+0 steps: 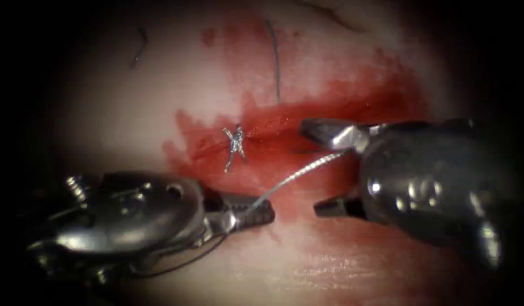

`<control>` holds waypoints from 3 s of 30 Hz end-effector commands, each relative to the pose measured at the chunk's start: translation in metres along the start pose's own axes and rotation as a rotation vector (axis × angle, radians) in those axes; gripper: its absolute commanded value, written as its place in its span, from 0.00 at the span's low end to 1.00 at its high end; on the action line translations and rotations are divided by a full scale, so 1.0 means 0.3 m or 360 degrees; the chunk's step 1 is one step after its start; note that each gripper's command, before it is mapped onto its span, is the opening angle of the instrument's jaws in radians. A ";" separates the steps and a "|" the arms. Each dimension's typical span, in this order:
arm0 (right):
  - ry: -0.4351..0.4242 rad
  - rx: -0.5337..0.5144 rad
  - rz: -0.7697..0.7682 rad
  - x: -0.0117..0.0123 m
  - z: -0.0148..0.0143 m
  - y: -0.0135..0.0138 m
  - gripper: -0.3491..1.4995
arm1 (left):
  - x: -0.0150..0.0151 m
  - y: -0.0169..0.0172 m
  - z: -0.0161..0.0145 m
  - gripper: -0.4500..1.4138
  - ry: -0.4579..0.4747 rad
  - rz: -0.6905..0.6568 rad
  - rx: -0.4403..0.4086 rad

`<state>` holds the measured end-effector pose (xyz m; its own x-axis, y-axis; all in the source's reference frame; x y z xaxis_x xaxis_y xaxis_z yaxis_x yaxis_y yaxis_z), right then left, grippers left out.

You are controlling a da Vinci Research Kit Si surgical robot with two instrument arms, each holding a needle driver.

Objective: Wound Closure

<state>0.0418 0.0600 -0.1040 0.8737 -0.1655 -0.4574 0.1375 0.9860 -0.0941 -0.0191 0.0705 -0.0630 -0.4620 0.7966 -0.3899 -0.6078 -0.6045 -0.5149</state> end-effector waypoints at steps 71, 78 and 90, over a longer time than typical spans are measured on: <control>0.0182 0.0101 0.0153 -0.0128 -0.0004 0.0080 0.00 | -0.019 -0.014 0.001 0.05 0.0061 0.0099 -0.0003; 0.0242 0.0132 0.0386 -0.0124 -0.0045 0.0081 0.80 | -0.015 -0.015 -0.006 0.05 0.0043 0.0070 0.0085; 0.0330 0.0224 0.0435 -0.0117 -0.0243 0.0154 0.77 | -0.015 -0.016 -0.007 0.05 0.0017 0.0443 0.0133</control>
<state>0.0351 0.0648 -0.1096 0.7781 0.1191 -0.6168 -0.0103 0.9841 0.1771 -0.0123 0.0694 -0.0608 -0.6162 0.5948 -0.5163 -0.5053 -0.8014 -0.3201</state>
